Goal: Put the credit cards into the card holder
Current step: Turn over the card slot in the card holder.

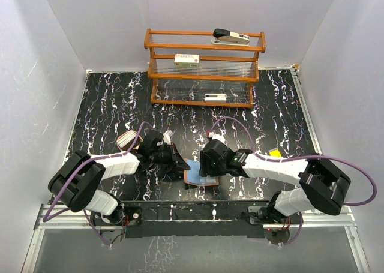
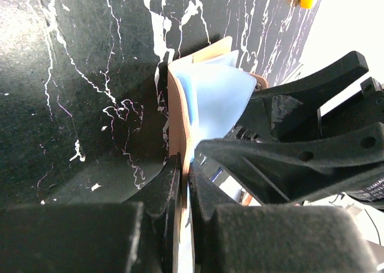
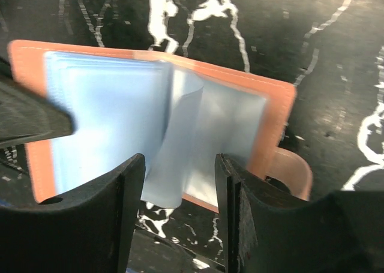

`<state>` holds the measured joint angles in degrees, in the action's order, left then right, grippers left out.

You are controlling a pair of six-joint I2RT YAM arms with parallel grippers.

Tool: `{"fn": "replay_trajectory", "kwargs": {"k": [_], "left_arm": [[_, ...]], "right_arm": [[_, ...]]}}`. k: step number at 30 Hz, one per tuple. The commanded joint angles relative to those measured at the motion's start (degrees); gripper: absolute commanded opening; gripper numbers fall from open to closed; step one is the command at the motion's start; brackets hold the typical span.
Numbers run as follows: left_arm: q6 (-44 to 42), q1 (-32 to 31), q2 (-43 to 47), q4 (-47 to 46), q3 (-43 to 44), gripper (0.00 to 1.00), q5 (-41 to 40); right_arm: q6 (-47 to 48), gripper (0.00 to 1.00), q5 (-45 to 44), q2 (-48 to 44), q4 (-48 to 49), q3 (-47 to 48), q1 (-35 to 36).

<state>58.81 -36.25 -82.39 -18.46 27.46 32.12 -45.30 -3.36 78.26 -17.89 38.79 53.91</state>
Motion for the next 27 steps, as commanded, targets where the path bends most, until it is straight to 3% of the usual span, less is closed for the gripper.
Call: {"fn": "replay_trajectory", "kwargs": {"k": [1,13,16,19,23,27], "left_arm": [[0.85,-0.31,1.19,-2.14,0.64,0.0,1.94],[1.41,-0.37,0.22,-2.55,0.61,0.0,0.89],[1.2,-0.4,-0.19,-3.18,0.49,0.0,0.66],[2.16,-0.4,-1.13,-5.63,-0.03,0.0,0.92],[2.37,-0.4,-2.71,-6.19,0.3,0.0,0.29],[0.8,-0.4,-3.07,-1.98,1.42,0.16,-1.5]], "right_arm": [[0.65,0.48,-7.35,-2.15,-5.13,0.89,0.23],[-1.23,0.46,-18.25,-5.46,-22.77,10.73,0.18],[-0.43,0.45,-11.53,-7.69,-17.79,11.2,0.27],[-1.02,0.45,-3.59,-10.41,-5.81,7.1,0.32],[-2.65,0.45,-2.91,-7.9,-2.29,5.47,0.31],[-2.96,0.47,-3.56,-3.1,-2.85,6.38,0.32]]}}
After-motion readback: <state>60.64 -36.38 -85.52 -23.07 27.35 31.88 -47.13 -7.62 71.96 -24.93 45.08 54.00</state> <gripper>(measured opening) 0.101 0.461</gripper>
